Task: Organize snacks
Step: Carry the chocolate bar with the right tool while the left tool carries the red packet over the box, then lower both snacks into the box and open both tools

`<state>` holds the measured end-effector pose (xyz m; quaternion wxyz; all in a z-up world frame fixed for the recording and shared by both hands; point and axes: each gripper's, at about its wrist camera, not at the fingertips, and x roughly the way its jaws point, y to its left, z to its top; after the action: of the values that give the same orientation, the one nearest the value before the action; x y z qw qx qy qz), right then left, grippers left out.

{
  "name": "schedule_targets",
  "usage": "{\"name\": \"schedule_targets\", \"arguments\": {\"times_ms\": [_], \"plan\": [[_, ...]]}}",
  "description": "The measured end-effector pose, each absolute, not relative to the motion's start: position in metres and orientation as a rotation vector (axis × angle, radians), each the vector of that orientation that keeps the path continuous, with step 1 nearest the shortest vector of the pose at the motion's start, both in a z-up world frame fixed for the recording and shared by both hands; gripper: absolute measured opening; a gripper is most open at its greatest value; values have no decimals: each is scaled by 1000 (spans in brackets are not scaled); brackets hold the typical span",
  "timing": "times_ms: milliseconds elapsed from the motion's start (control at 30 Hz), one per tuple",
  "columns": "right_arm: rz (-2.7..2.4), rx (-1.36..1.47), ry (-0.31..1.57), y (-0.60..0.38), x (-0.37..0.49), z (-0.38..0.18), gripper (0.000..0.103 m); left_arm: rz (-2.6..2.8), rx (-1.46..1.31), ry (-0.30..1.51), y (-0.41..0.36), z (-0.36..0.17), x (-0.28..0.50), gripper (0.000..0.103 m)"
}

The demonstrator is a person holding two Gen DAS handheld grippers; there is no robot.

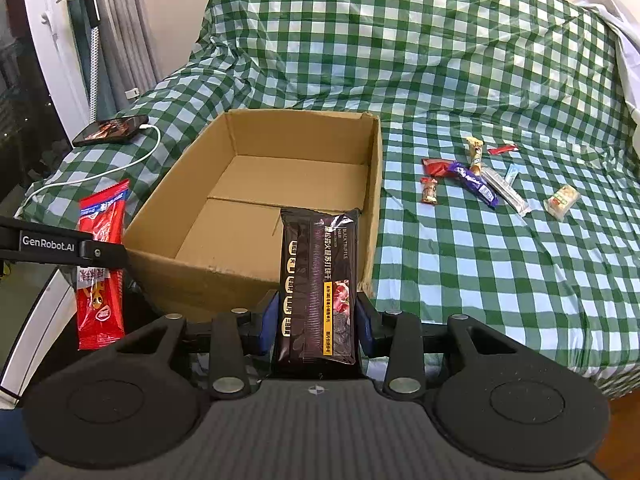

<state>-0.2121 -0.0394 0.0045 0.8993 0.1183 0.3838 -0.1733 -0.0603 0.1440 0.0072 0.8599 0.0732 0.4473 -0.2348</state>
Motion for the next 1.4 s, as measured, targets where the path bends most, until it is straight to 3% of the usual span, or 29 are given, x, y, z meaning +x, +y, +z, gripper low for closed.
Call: {"name": "schedule_targets", "arguments": {"times_ms": [600, 1400], "plan": [[-364, 218, 819, -59, -150, -3, 41, -517, 117, 952, 104, 8, 6, 52], [-339, 253, 925, -107, -49, -66, 41, -495, 213, 1090, 46, -68, 86, 52]]}}
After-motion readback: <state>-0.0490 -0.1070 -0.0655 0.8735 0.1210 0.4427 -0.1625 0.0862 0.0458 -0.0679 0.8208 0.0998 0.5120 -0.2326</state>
